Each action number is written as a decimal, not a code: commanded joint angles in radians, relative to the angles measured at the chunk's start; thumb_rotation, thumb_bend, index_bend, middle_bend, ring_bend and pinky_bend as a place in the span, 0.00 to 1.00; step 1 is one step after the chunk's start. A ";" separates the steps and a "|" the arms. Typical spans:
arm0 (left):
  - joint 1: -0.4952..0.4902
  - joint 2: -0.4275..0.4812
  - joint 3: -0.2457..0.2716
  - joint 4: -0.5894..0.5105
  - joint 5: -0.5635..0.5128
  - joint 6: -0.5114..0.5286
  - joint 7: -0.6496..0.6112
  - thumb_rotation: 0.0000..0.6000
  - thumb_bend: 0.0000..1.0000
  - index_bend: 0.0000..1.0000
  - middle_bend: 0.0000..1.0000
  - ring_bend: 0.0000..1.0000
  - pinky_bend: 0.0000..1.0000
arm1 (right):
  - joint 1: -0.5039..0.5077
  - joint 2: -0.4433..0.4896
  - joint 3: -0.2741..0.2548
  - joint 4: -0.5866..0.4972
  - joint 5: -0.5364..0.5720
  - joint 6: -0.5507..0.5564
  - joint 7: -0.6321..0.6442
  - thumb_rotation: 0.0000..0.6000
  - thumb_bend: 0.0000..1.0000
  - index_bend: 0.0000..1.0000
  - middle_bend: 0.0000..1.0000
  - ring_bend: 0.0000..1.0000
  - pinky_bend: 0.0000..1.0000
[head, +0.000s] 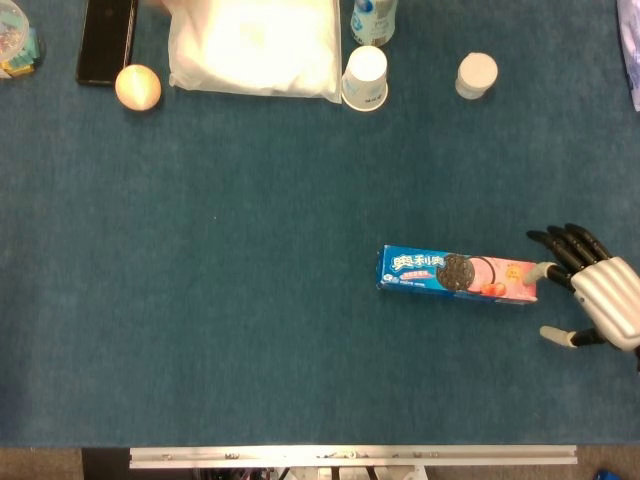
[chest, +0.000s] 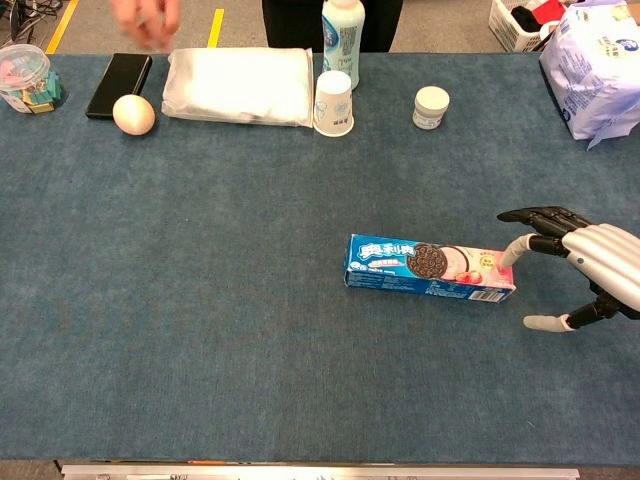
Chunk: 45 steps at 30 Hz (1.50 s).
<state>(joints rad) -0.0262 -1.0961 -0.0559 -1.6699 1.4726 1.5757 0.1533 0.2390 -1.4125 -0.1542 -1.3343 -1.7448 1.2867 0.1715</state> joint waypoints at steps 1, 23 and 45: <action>-0.003 -0.001 -0.003 -0.001 -0.004 -0.005 0.003 1.00 0.28 0.66 0.52 0.36 0.47 | -0.001 -0.003 -0.003 0.011 -0.014 0.019 0.016 1.00 0.00 0.37 0.10 0.00 0.00; 0.006 0.002 -0.002 -0.004 0.005 0.006 0.001 1.00 0.28 0.66 0.52 0.36 0.47 | -0.004 0.016 -0.015 -0.030 -0.015 0.027 -0.021 1.00 0.00 0.37 0.10 0.00 0.00; 0.008 0.007 -0.006 -0.011 0.006 0.008 -0.003 1.00 0.28 0.66 0.52 0.36 0.47 | 0.001 0.022 -0.013 -0.036 -0.016 0.036 0.006 1.00 0.00 0.37 0.10 0.00 0.00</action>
<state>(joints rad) -0.0187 -1.0897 -0.0615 -1.6808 1.4784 1.5838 0.1502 0.2412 -1.3952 -0.1707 -1.3714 -1.7417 1.2895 0.1444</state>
